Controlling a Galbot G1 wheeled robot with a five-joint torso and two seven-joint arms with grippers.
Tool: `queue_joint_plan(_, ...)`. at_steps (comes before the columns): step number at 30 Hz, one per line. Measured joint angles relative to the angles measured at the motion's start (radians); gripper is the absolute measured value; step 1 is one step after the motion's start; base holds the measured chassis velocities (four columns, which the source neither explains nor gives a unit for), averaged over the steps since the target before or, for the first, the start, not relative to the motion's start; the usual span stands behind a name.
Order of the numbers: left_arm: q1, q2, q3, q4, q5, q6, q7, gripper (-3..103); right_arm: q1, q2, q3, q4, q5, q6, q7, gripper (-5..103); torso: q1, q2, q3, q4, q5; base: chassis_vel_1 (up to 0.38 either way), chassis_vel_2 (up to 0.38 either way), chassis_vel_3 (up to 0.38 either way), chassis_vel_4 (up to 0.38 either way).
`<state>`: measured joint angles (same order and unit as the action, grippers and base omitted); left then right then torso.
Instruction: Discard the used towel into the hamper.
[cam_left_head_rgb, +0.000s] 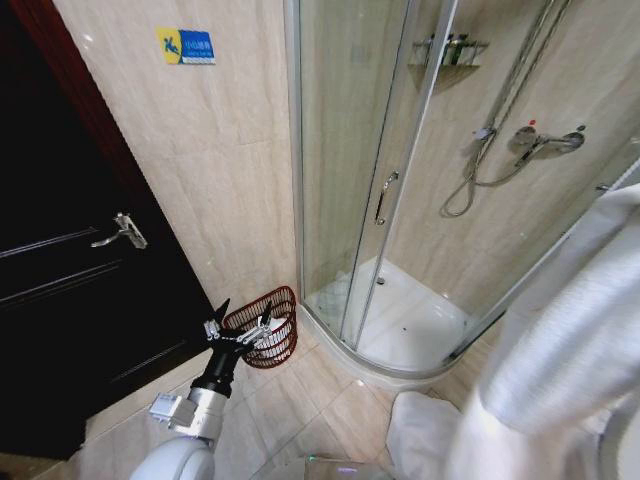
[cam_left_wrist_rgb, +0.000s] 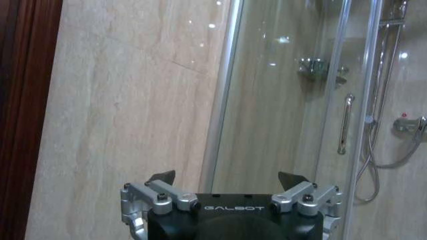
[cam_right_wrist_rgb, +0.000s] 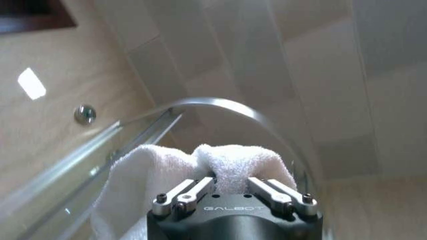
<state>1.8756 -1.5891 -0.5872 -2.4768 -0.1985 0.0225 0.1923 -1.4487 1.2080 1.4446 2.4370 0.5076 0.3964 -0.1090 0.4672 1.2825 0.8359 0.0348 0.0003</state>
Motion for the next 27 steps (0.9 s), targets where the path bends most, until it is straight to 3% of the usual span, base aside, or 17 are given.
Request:
queue_joint_plan(3,0.0,0.0,0.0,0.0,0.0,0.0,0.0,100,-0.031,0.024,-0.025,0.056,0.073,-0.024,0.002,8,0.0,0.0,0.0,0.0,-0.0003,0.0,0.0,0.0,0.0)
queue_joint_plan(11,0.0,0.0,0.0,0.0,0.0,0.0,0.0,100,-0.057,0.034,-0.038,0.069,0.122,-0.056,0.023,8,0.0,0.0,0.0,0.0001,-0.0002,0.0,0.0,0.0,0.0)
queue_joint_plan(27,0.0,0.0,0.0,0.0,0.0,0.0,0.0,100,-0.061,0.042,-0.04,0.065,0.122,-0.061,0.028,8,0.0,0.0,0.0,0.0002,-0.0003,0.006,-0.006,-0.005,0.011)
